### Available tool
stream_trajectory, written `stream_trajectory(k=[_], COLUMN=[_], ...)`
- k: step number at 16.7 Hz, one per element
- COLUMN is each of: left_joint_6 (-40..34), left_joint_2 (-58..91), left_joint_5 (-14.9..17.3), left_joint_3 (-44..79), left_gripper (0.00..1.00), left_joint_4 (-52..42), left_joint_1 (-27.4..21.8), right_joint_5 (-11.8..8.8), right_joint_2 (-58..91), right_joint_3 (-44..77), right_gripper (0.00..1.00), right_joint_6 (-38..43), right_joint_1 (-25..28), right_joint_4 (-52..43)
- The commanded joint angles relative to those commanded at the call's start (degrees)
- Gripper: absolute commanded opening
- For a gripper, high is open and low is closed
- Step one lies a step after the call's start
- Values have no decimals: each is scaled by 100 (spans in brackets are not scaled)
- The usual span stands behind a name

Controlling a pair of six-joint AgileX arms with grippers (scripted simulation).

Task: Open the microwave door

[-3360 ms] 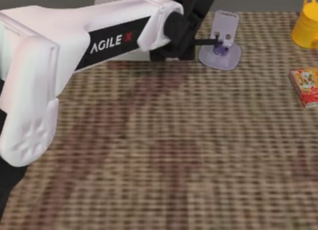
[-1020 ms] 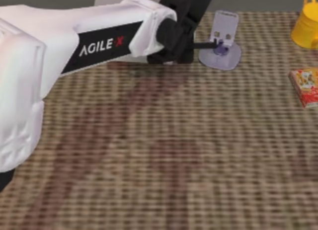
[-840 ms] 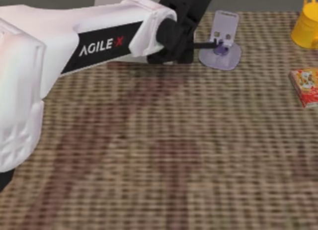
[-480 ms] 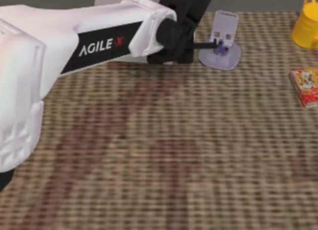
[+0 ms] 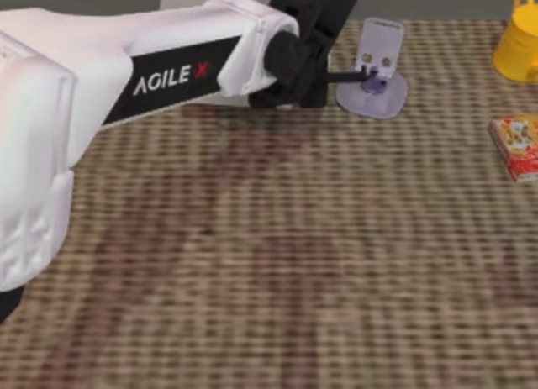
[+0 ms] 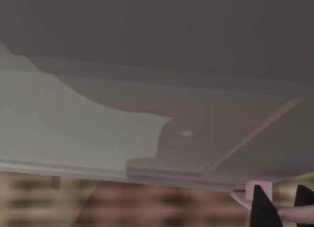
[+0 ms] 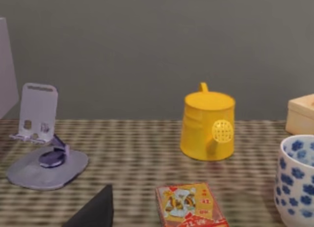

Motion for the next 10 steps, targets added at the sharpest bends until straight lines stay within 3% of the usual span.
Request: stream_trajectory(k=[10], left_joint_6=[120], left_joint_2=[-118], left_joint_5=[105], left_joint_3=[-196], left_gripper=[0], left_joint_4=[135], left_joint_1=[-8], right_joint_5=[0], right_joint_2=[0], right_joint_3=[0], right_gripper=[100], right_joint_6=[0], right_joint_1=[0], right_joint_4=[0])
